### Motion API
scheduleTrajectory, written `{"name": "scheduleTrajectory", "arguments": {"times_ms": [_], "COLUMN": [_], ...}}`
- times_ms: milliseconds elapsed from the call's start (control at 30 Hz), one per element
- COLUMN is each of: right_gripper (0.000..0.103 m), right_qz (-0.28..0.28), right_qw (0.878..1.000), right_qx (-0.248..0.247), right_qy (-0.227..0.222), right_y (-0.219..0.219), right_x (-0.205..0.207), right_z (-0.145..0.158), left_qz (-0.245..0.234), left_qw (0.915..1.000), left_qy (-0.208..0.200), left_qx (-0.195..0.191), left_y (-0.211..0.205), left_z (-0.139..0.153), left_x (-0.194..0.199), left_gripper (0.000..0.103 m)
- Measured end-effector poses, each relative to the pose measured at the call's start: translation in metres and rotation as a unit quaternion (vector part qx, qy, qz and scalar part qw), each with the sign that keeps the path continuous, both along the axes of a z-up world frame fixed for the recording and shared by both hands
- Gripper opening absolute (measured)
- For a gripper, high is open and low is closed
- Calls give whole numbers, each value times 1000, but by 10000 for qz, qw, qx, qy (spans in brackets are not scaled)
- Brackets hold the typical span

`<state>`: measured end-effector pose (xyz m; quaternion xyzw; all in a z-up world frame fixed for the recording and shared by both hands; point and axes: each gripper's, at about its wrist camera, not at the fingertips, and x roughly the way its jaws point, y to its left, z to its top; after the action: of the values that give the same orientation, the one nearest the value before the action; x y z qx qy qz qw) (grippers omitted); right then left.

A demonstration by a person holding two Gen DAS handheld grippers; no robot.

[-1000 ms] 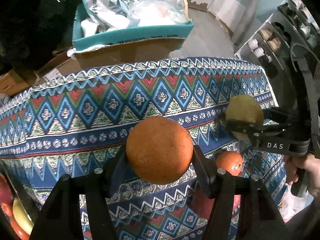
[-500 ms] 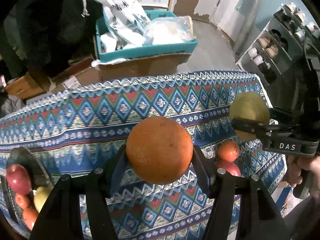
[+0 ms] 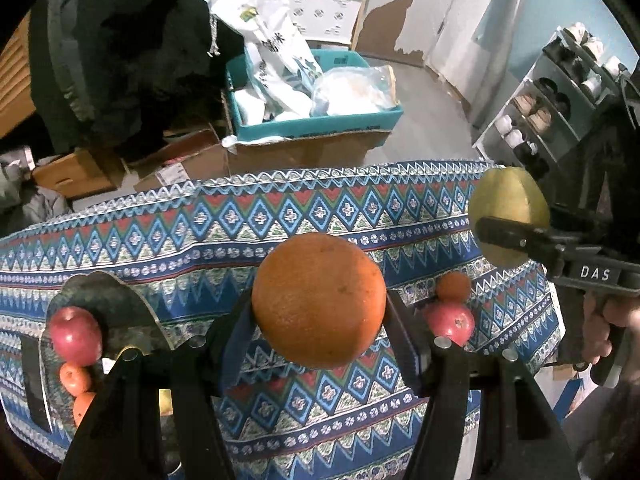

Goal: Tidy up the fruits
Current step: 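Lift and carry the orange with the left tool while the right tool carries the mango toward the bowl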

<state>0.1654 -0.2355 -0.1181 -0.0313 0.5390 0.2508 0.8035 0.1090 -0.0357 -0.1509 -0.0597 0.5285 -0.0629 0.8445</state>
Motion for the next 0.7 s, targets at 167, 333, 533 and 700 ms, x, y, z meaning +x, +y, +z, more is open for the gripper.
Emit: {"name": "scheduleTrajectory", "arguments": {"times_ms": [167, 333, 533, 700], "right_gripper": [67, 67, 67, 67], "right_qz": [86, 239, 450, 638], "right_qw": [9998, 9993, 9979, 9963], "right_qx": [35, 95, 232, 286], "right_qy": [-158, -283, -399, -499], "right_y": [11, 25, 47, 66], "right_x": [-7, -17, -28, -38], "right_z": [13, 28, 44, 54], "left_qz": [20, 65, 197, 262], "left_qw": [9999, 9997, 9990, 9979], "left_qy": [-125, -246, -402, -584], "left_qx": [-5, 28, -26, 85], "left_y": [11, 23, 38, 49], "left_z": [13, 26, 41, 52], "left_x": [-14, -27, -45, -58], "left_gripper": [65, 65, 65, 65]}}
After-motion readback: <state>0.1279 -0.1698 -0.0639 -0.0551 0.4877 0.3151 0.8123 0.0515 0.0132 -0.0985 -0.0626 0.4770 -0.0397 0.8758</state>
